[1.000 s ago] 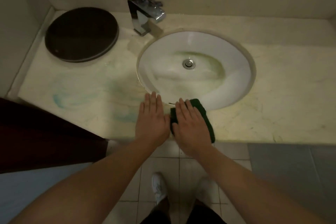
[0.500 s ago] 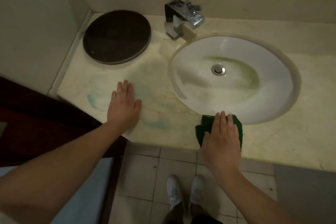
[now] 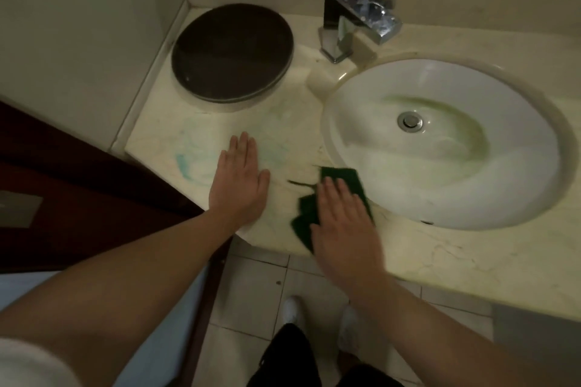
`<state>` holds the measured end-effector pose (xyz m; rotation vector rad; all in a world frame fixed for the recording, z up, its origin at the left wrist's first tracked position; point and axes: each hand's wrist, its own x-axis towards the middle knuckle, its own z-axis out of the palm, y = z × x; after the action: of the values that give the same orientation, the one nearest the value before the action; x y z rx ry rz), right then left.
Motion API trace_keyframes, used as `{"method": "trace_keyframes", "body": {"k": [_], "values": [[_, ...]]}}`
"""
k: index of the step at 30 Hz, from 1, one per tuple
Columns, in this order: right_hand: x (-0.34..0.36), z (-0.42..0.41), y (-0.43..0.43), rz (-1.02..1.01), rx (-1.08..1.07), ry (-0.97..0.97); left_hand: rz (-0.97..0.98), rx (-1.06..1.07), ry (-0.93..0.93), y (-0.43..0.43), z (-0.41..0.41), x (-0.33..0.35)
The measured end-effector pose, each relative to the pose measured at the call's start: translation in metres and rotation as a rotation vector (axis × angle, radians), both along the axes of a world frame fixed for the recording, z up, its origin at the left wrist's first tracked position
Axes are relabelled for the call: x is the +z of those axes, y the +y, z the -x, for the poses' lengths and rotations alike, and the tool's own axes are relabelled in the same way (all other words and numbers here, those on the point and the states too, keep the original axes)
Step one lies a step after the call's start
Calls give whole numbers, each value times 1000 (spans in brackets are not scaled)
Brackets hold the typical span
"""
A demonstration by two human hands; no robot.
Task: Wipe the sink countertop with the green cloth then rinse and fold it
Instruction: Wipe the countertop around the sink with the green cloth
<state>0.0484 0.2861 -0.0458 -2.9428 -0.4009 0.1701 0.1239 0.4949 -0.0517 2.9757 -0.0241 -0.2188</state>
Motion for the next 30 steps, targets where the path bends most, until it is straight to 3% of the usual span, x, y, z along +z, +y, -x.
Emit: {"method": "trace_keyframes", "body": {"k": [3, 8, 13, 16, 18, 20, 22, 26, 30], "values": [[-1, 11, -22, 79, -139, 11, 2, 2, -1, 1, 2, 2], [-1, -10, 17, 61, -366, 15, 73, -49, 38, 13, -2, 1], [1, -57, 73, 37, -318, 9, 219, -92, 63, 29, -13, 12], [11, -63, 79, -119, -240, 24, 330, -96, -22, 22, -15, 29], [20, -56, 59, -290, -336, -10, 380, -187, -96, 0, -11, 38], [19, -43, 28, -337, -547, -82, 358, -330, -85, -33, -3, 39], [9, -31, 4, -289, -675, -59, 272, -422, 40, -67, 9, 29], [-10, -24, 7, -133, -578, -50, 153, -412, 50, -91, -3, 9], [-13, -26, 12, -75, -512, -76, 119, -379, 16, -87, -70, 10]]}}
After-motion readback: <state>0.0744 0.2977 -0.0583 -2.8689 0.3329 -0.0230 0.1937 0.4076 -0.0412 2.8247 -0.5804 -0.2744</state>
